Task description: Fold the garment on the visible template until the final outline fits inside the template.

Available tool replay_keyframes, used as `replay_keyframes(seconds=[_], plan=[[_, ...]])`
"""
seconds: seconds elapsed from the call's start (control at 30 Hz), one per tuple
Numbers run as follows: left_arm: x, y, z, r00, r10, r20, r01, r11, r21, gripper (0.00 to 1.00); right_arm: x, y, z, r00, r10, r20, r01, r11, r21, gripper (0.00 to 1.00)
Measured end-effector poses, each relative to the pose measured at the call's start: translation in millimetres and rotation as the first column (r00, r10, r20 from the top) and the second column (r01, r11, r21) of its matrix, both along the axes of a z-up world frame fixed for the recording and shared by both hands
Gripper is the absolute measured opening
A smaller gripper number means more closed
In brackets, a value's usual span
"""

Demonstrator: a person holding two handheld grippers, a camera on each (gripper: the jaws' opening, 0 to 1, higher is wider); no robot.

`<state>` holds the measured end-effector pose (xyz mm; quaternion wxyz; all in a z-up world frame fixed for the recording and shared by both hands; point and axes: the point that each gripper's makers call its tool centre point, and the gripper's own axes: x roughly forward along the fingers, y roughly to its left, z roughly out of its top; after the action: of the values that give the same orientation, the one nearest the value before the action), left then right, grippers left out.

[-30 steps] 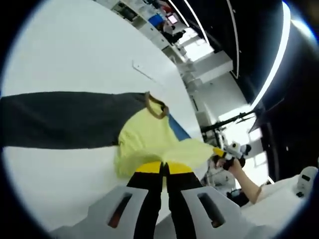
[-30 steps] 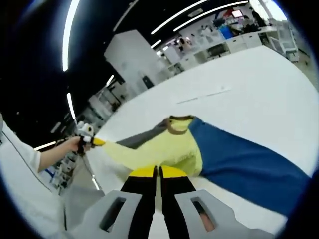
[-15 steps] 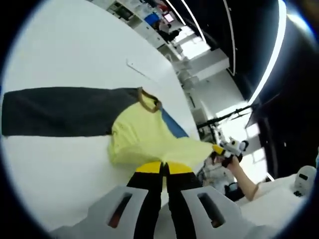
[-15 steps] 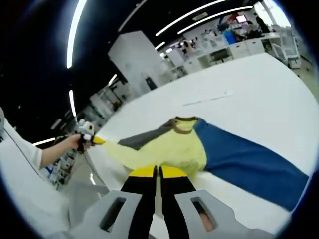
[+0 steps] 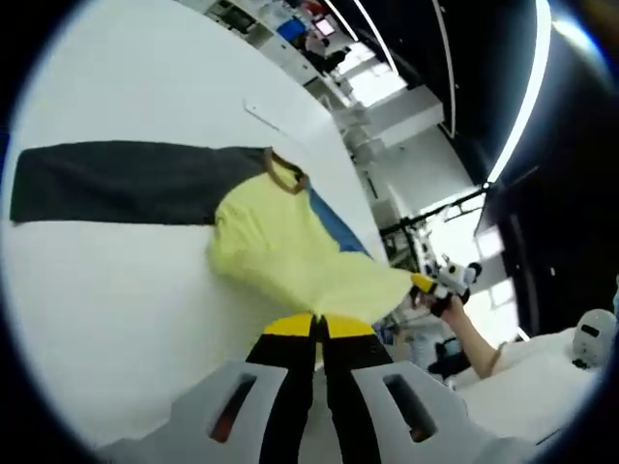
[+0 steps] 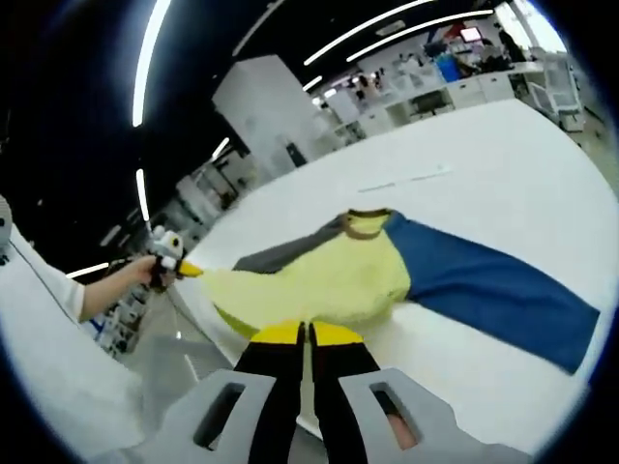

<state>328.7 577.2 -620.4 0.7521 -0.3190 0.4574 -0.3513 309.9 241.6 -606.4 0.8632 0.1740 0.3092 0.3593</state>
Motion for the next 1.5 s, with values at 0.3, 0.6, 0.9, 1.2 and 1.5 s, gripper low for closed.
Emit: replay_keyframes(seconds=[0.3,0.6,0.9,1.2,1.5], plan=[[-17.6,-1,-7.3,1.0,0.006,-0.023,-0.006,1.0,0.001,0.0,-18,1,-6.5,1.0,0.017,-0.023,-0.017,1.0,-0.005,0.03],[-37.4,-3,-20.5,0.999,-0.017,-0.045,0.018,0.999,0.038,0.0,-39,2,-21.1,0.998,0.033,-0.059,-0.034,0.999,-0.013,0.02],[-51.7,-2,-33.1,0.997,-0.01,-0.076,0.013,0.999,0.044,0.0,-57,2,-40.1,0.994,0.028,-0.109,-0.03,0.999,-0.017,0.02],[-65.9,-3,-51.5,0.993,-0.022,-0.112,0.031,0.996,0.08,0.0,-67,1,-56.9,0.988,0.025,-0.153,-0.029,0.999,-0.027,0.02],[-77.4,-2,-64.0,0.989,-0.013,-0.145,0.025,0.996,0.084,0.0,-70,-5,-66.4,0.984,0.024,-0.178,-0.029,0.999,-0.022,0.02]])
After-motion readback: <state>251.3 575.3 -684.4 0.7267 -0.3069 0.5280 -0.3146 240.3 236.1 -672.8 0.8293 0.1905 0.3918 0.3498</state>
